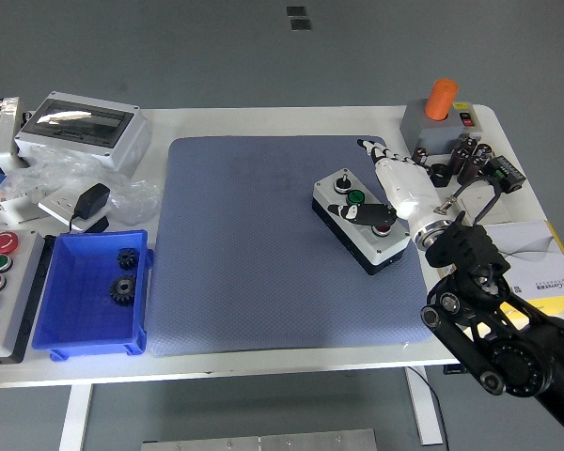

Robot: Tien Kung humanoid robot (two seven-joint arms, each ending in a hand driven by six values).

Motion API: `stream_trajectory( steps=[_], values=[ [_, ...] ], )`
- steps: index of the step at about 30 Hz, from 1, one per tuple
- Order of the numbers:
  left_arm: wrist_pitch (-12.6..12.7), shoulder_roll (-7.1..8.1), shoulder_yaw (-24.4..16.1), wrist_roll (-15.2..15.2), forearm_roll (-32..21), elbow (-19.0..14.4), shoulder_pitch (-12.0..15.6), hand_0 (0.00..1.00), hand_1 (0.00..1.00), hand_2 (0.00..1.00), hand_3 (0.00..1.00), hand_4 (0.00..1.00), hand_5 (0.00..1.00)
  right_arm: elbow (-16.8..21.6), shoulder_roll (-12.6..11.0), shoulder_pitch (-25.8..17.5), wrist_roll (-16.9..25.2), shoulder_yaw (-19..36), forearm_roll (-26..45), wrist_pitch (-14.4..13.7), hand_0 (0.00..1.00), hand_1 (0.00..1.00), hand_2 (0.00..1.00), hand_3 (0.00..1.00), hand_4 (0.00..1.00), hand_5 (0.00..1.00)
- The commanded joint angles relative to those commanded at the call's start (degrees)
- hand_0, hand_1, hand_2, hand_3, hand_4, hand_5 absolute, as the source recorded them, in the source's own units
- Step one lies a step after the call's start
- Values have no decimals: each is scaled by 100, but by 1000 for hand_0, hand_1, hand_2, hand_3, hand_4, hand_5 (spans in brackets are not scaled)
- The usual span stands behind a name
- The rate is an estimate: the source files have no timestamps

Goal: Pick up the button,place it on the desk,press the button,press the button

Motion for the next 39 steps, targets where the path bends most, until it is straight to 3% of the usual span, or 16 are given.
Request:
stream_trajectory(
  steps=[7,12,18,19,23,24,29,30,35,36,39],
  values=[
    [3,2,25,1,-39,0,-3,632,634,575,705,655,168,-456,98,118,-310,-149,-196,184,890,881,986,998,998,520],
    [4,3,37,9,-61,0,9,632,634,575,705,655,168,-490,106,198,-631,-337,-374,367,890,881,986,998,998,520],
    [0,12,13,4,-37,0,2,632,634,575,705,656,164,-524,130,281,-910,-596,-470,240,876,868,966,998,998,524],
    [-3,14,9,2,-29,0,-4,631,634,575,705,656,163,-544,136,300,-953,-644,-477,211,671,781,909,998,998,549],
    [-13,14,9,1,-19,0,-13,631,634,575,705,656,163,-607,151,345,-1045,-751,-467,187,671,781,909,998,998,549],
    [-14,13,10,1,-20,0,-14,631,633,575,706,656,160,-636,157,355,-1059,-774,-458,186,369,626,798,998,998,484],
    [-25,8,11,-3,-12,0,-20,631,633,575,706,656,160,-781,182,379,-1083,-845,-409,165,369,626,798,998,998,484],
    [-27,6,9,-4,-9,0,-21,630,633,575,706,656,160,-814,186,380,-1082,-860,-397,150,266,545,724,963,964,347],
    [-36,1,13,-15,-3,0,-25,630,633,575,706,656,160,-982,201,381,-1049,-920,-353,17,266,545,724,963,964,347],
    [-38,0,12,-16,1,0,-25,630,633,575,706,656,157,-1014,203,381,-1040,-929,-361,-11,170,456,665,902,923,317],
    [-42,-2,14,-21,11,0,-27,630,633,575,706,656,157,-1089,206,386,-1027,-945,-415,-71,170,456,665,902,923,317]
  ],
)
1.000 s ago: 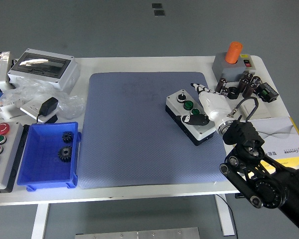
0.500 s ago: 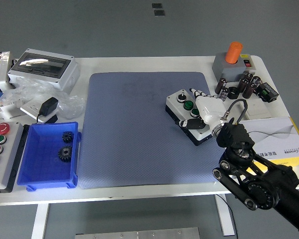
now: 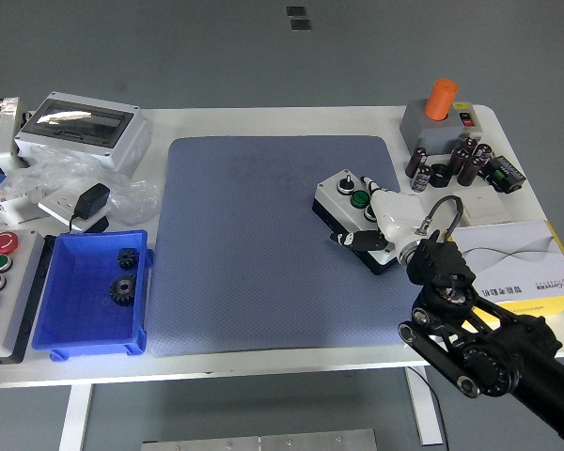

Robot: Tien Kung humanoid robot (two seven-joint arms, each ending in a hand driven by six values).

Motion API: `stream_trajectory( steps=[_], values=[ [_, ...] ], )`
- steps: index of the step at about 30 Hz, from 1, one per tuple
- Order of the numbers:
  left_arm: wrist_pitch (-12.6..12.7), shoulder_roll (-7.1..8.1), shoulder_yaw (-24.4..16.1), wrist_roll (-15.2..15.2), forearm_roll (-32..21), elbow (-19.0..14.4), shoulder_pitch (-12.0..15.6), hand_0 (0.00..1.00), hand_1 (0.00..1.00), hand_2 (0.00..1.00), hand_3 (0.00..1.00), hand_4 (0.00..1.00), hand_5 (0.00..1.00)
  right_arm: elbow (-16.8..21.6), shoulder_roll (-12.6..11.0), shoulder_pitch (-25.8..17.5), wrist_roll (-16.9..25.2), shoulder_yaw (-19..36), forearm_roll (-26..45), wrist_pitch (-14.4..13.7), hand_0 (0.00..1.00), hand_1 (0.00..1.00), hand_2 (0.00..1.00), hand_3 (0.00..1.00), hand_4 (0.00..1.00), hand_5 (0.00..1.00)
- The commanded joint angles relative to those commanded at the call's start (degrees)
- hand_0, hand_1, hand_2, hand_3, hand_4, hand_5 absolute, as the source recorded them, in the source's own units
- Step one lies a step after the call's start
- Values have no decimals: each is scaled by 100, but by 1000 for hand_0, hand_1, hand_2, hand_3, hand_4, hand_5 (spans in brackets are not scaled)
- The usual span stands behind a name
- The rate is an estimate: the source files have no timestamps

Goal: Pick up the button,place it on the desk,press the button,press the button

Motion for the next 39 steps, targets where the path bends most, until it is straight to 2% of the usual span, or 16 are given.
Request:
stream_trajectory(
  steps=[3,4,9,10,15,16,21,22,25,27,28,31,33,34,39],
  values=[
    [-4,0,-1,-8,13,0,-4,630,633,575,706,656,157,-33,-1,8,9,-9,-81,-46,170,456,665,902,923,317],
    [-5,0,-2,-10,18,0,-5,628,633,575,706,657,157,-36,-3,10,18,-11,-108,-67,91,362,519,767,688,176],
    [-8,-4,-6,-17,42,0,-3,628,633,575,706,657,157,2,-35,29,147,-35,-245,-182,91,362,519,767,688,176],
    [-7,-5,-9,-17,48,0,-2,628,633,575,708,658,157,12,-47,35,188,-47,-245,-202,70,335,441,585,548,4],
    [-6,-11,-23,-23,79,0,0,628,633,575,708,658,157,33,-158,90,627,-192,-161,-465,70,335,441,585,548,4],
    [-5,-13,-23,-25,82,0,0,628,633,575,710,660,153,31,-191,107,730,-231,-123,-544,67,326,403,502,552,2],
    [-1,-22,-18,-25,85,0,5,628,633,575,710,660,153,16,-425,244,1394,-469,151,-958,67,326,403,502,552,2],
    [0,-25,-14,-25,81,0,6,628,633,575,711,661,154,38,-483,282,1561,-531,234,-1027,69,329,396,536,490,2],
    [3,-29,-16,-16,92,0,5,628,633,575,711,661,154,113,-673,436,2048,-776,524,-1200,69,329,396,536,490,2],
    [6,-31,-16,-15,95,0,2,628,633,575,711,661,154,121,-794,563,2384,-978,617,-1281,69,329,396,536,490,2],
    [8,-32,-16,-13,97,0,1,628,633,575,713,662,154,111,-851,629,2543,-1085,635,-1298,72,330,389,531,421,2],
    [9,-34,-15,-10,102,0,-1,628,633,575,713,662,154,80,-982,818,2987,-1427,617,-1300,72,330,389,531,421,2],
    [9,-36,-12,-3,104,0,2,628,633,575,713,662,154,50,-1026,929,3238,-1652,555,-1304,72,330,389,531,421,2],
    [9,-37,-9,1,106,0,5,628,633,576,715,663,155,27,-1033,978,3360,-1769,520,-1316,142,348,391,540,365,2],
    [10,-41,-11,23,125,0,16,628,633,576,715,663,155,-214,-901,1087,3590,-2084,302,-1372,142,348,391,540,365,2]
  ],
)
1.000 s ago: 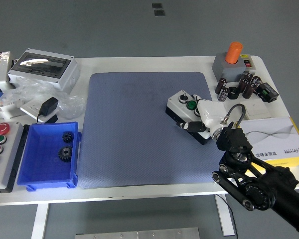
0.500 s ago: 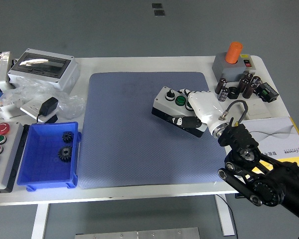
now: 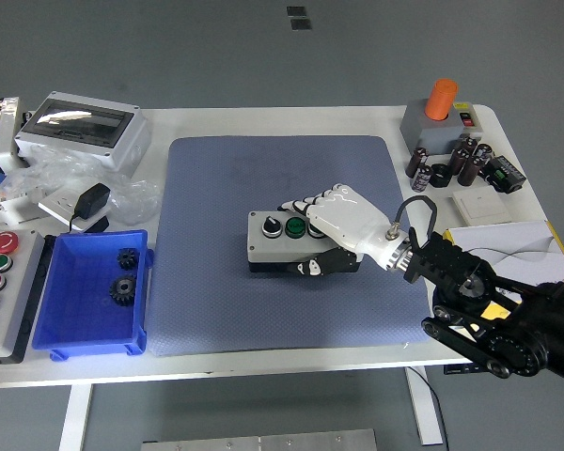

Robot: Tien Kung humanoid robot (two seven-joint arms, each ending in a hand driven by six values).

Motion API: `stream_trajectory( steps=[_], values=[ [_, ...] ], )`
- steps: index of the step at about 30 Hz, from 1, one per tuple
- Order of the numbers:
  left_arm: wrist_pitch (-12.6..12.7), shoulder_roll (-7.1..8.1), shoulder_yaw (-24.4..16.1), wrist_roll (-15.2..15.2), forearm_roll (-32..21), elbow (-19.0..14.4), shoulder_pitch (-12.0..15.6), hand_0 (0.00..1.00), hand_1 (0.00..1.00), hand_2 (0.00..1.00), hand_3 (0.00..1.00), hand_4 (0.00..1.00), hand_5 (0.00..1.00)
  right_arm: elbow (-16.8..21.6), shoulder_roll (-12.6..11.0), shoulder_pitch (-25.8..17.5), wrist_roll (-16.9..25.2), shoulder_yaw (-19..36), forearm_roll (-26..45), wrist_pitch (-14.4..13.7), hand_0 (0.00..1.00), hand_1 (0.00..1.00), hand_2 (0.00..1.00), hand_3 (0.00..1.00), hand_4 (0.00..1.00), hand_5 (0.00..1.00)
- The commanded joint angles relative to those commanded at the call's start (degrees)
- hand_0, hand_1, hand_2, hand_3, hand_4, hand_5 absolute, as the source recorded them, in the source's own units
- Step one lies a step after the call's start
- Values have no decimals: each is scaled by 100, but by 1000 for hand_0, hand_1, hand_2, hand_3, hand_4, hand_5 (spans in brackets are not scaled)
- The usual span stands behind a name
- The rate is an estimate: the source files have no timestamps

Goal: Pick up the button,place it on the desk,press the button,press the button

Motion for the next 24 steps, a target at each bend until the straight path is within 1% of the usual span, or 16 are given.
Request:
stream_trajectory(
  steps=[1,6,7,12,13,17,18,24],
  values=[
    [1,-1,0,2,1,0,1,629,633,576,716,665,158,-31,29,3,15,-13,-23,-13,237,396,396,537,334,2],
    [3,0,-3,11,13,0,1,629,633,576,716,665,158,-130,157,15,51,-58,-86,-103,237,396,396,537,334,2],
    [3,0,-3,12,15,0,1,629,634,576,717,666,160,-145,173,16,56,-54,-85,-114,288,448,401,539,308,2],
    [4,2,-21,18,42,0,-3,629,634,576,717,666,160,-206,234,21,98,-38,-19,-128,288,448,401,539,308,2],
    [4,2,-24,17,46,0,-4,629,634,576,717,665,162,-219,240,19,105,-31,-1,-112,301,465,402,540,308,2],
    [0,0,-26,15,55,0,-7,629,634,576,717,665,162,-289,253,9,153,42,72,20,301,465,402,540,308,2],
    [-2,0,-26,16,58,0,-7,630,633,576,717,664,164,-313,258,9,162,67,80,63,328,479,420,548,312,2],
    [-4,3,-35,18,70,0,-13,630,633,576,717,664,164,-365,277,14,150,104,86,172,328,479,420,548,312,2]
  ],
)
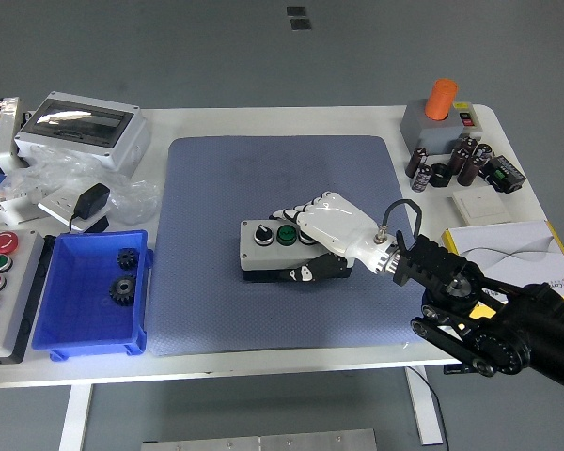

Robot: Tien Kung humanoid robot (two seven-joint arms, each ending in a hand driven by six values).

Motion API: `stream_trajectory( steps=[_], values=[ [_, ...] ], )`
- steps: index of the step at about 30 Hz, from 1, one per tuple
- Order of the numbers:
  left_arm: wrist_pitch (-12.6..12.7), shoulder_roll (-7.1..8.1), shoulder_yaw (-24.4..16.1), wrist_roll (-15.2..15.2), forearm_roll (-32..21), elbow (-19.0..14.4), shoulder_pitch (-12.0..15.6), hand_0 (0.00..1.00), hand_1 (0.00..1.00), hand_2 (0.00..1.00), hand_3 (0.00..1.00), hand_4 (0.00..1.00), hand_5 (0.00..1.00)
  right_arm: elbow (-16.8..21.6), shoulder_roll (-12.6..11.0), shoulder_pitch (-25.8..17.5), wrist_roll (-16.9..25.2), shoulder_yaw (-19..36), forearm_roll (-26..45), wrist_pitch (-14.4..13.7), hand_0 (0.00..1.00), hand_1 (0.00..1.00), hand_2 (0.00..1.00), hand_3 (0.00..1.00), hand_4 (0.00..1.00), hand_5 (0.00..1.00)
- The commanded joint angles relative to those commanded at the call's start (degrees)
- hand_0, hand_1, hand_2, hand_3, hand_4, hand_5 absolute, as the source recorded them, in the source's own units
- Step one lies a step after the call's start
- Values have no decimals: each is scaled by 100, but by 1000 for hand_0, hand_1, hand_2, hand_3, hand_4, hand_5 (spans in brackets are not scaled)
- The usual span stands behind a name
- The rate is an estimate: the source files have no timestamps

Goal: Pick up the button,place it on the desk,press the button,press the button

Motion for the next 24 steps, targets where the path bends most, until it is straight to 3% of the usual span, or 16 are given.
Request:
stream_trajectory(
  steps=[1,6,7,24],
  values=[
    [-1,0,-1,0,1,0,-2,630,633,576,717,663,165,-5,1,0,-9,-1,-3,10,378,567,625,676,438,2],
    [-1,-1,-6,2,5,0,-9,630,633,576,717,663,165,-6,-6,-2,-39,-2,-10,47,378,567,625,676,438,2],
    [-2,-1,-1,1,0,0,-9,630,633,576,715,662,167,-7,-8,-3,-42,-3,-9,50,564,678,713,746,604,4],
    [-9,-3,-29,-3,38,0,-10,630,634,575,714,661,168,74,-35,-24,-50,60,64,215,602,696,749,807,647,10]
  ],
)
